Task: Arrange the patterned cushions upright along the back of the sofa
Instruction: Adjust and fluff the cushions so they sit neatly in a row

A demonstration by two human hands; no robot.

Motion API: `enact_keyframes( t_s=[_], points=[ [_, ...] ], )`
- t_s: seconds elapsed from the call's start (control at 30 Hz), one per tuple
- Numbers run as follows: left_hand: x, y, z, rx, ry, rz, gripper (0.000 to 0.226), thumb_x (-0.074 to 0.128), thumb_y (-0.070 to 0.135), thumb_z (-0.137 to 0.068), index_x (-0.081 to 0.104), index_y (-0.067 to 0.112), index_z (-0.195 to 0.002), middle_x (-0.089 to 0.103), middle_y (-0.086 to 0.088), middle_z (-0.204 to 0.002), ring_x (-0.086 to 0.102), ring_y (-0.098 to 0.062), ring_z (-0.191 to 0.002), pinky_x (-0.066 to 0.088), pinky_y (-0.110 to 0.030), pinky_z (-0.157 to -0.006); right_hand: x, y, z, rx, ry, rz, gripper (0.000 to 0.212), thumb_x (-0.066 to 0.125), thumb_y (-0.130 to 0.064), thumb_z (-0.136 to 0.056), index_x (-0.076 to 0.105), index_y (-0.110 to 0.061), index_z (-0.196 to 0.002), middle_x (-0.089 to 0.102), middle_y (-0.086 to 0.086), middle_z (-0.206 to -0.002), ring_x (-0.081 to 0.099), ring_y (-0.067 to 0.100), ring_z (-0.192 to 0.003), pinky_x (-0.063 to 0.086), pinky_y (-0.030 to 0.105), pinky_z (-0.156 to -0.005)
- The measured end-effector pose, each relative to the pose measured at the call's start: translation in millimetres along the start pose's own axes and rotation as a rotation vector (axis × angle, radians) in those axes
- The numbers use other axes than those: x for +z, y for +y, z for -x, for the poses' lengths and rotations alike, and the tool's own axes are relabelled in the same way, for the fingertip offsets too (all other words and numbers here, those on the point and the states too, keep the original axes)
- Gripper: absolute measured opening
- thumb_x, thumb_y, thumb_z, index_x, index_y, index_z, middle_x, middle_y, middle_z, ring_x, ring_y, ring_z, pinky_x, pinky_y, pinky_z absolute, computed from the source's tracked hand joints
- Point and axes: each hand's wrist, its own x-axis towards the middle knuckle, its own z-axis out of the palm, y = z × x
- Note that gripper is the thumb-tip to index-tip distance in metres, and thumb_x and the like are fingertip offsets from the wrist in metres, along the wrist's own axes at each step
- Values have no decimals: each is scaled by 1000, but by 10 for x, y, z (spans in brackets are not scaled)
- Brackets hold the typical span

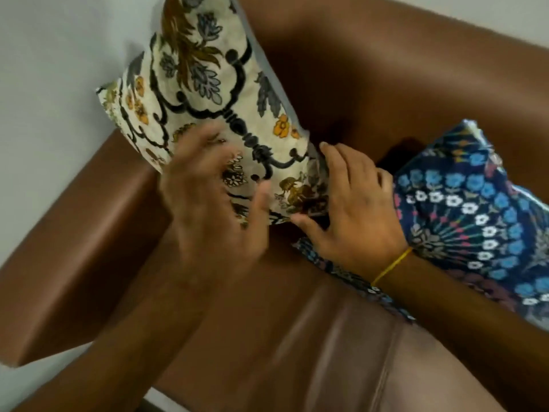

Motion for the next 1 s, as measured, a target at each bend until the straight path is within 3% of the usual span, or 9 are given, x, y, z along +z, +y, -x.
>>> enact_keyframes(
  t_s=[0.07,0.17,0.27,0.33,0.4,0.47,0.57,0.8,1.0],
  points=[
    [117,337,-127,284,-225,-174,52,72,32,-96,51,20,-142,57,-16,-160,46,-34,-155,32,-74,-120,-194,152,195,-29,-40,97,107,62,-74,-91,29,-9,-170,40,15,-169,41,39,-156,32,68,-120],
    [364,328,-383,483,-618,-421,63,65,48,-96,52,27,-154,47,-7,-172,31,-31,-166,7,-80,-128,-503,507,365,-72,-197,364,120,52,-92,-81,40,-8,-165,49,17,-164,44,39,-156,28,77,-121],
    [462,64,-624,610,-802,-614,77,60,68,-93,55,20,-153,55,-11,-164,35,-36,-163,-1,-81,-127,-840,951,499,-173,-451,570,129,43,-105,-68,61,-8,-151,69,17,-132,65,41,-127,36,77,-110],
    [437,-29,-688,677,-811,-660,80,58,73,-92,58,17,-149,59,-13,-158,39,-38,-160,-4,-79,-127,-975,1136,548,-221,-504,667,117,48,-99,-68,66,-12,-144,69,13,-115,68,38,-107,39,63,-96],
    [397,-50,-699,728,-784,-650,81,58,76,-91,60,15,-145,61,-14,-153,43,-40,-156,-3,-79,-127,-1044,1208,549,-252,-462,662,86,50,-84,-77,73,-17,-126,67,7,-99,69,34,-92,34,49,-82],
    [354,-57,-722,752,-772,-658,78,59,74,-93,60,14,-142,62,-15,-150,46,-41,-154,-1,-80,-127,-1131,1240,495,-262,-415,611,56,50,-65,-83,73,-22,-110,69,3,-92,73,31,-85,31,43,-75],
    [295,-101,-798,754,-767,-676,74,57,72,-96,60,13,-141,62,-15,-147,47,-41,-151,0,-83,-126,-1384,1252,411,-214,-269,468,21,69,-36,-77,69,-23,-93,77,5,-84,77,34,-73,44,38,-66],
    [310,-170,-965,797,-722,-622,71,55,72,-99,64,13,-139,69,-14,-142,54,-41,-146,5,-82,-125,-1334,1327,344,-59,-42,328,22,74,-41,-91,72,-23,-104,78,7,-100,77,43,-90,55,46,-70],
    [296,-188,-871,834,-674,-627,76,47,72,-101,61,11,-144,65,-17,-149,53,-43,-148,7,-81,-127,-965,1182,297,11,-20,442,36,67,-51,-99,73,-16,-104,69,13,-105,69,43,-95,46,50,-77]
  ],
)
